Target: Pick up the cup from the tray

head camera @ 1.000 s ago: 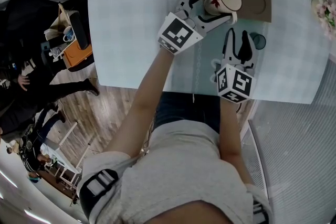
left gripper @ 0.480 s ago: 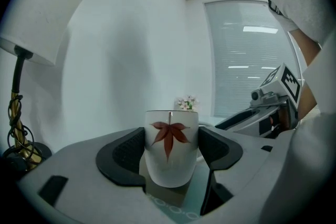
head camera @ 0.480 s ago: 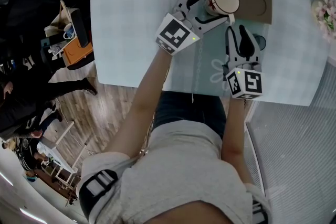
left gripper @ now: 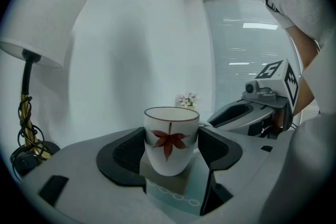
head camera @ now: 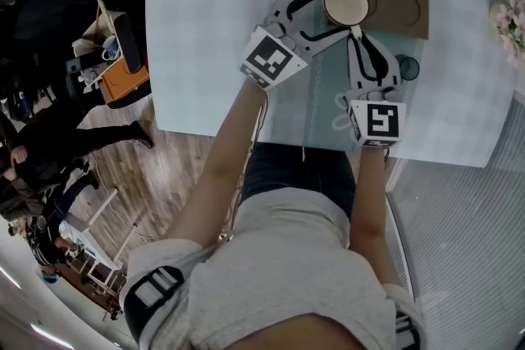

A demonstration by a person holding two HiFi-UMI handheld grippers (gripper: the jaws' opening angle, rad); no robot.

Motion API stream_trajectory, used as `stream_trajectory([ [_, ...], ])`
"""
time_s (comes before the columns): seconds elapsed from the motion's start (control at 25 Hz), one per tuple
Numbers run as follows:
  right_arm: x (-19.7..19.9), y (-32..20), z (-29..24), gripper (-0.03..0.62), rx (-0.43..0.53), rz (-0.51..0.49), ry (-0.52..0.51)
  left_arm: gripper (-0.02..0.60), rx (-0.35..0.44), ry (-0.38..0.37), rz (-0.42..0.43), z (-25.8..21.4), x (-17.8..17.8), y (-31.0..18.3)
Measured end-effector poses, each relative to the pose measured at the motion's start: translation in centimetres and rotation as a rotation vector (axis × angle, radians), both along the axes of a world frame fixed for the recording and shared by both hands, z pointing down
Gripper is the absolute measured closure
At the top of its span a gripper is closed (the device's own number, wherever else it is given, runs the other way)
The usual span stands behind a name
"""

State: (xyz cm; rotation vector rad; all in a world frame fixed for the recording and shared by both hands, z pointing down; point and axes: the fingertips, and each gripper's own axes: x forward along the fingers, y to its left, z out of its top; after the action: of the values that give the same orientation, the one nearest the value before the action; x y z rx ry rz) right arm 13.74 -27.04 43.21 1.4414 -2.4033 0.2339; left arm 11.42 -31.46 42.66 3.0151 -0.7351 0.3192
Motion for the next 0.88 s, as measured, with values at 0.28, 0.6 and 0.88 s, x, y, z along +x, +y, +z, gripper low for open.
stream_trajectory([
  [0.28,-0.5,-0.2,0.0,0.54,0.023,-0.001,0.048,0.254,0.018,-0.015,0.004,-0.1,-0.2,-0.2],
  [0.6,-0.5,-0.3,-0.1,0.542,0.002,-0.061,0.033,0.21,-0.03,-0.043,0.174,0.8,0.5,-0.6],
  [0.88,-0.5,-0.6,-0.4,0.542,0.006,-0.1,0.018,0.21,-0.027,-0.037,0.259,0.6,1.4,-0.7],
])
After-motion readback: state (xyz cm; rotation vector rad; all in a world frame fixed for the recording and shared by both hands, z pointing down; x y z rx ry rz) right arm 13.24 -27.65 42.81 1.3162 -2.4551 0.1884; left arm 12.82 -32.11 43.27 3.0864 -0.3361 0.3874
